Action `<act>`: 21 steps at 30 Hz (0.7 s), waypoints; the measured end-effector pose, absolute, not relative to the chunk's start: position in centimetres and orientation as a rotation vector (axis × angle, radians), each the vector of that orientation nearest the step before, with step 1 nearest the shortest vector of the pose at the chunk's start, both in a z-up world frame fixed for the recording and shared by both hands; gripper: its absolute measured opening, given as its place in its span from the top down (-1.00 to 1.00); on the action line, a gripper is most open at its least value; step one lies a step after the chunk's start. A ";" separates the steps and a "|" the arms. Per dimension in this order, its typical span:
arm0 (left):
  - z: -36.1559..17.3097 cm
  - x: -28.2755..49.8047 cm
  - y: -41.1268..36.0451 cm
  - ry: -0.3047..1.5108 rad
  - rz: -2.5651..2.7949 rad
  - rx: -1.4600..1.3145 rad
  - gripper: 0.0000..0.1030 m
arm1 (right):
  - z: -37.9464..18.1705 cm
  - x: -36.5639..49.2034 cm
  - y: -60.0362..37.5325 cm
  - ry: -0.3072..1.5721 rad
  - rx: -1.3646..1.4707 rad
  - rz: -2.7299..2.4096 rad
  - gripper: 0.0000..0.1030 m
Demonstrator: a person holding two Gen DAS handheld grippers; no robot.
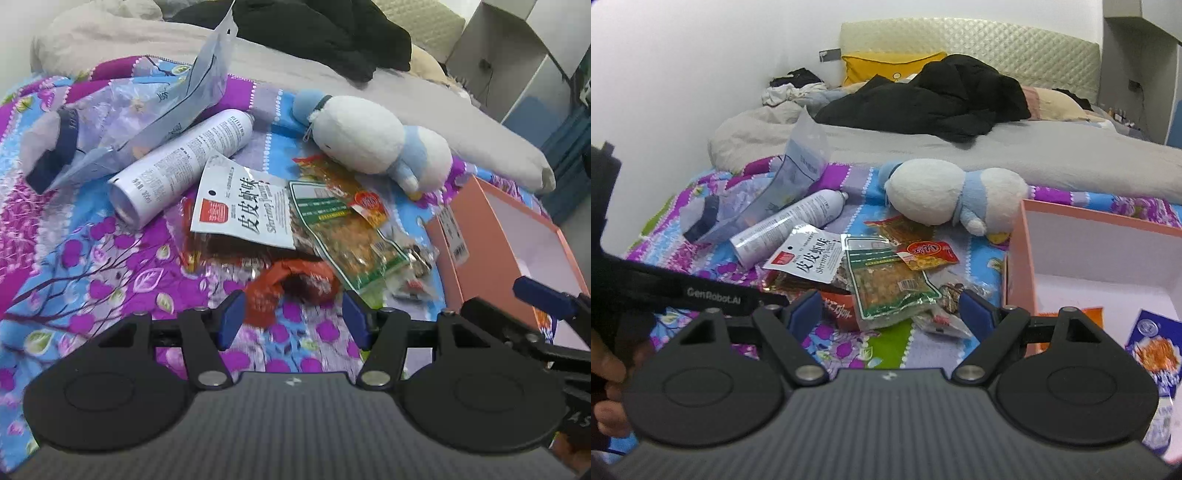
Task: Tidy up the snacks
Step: 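Grasp the orange-red foil bag with the left gripper while the right gripper grasps the green-labelled bag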
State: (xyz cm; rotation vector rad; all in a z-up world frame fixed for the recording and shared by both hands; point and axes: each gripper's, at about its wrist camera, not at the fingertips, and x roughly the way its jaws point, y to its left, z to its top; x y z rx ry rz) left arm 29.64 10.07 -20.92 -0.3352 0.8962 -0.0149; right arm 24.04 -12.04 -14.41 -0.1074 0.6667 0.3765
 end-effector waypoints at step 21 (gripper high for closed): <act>-28.5 36.1 12.9 0.924 -0.193 -0.488 -0.18 | -24.4 33.5 -8.0 0.784 -0.239 0.364 -0.62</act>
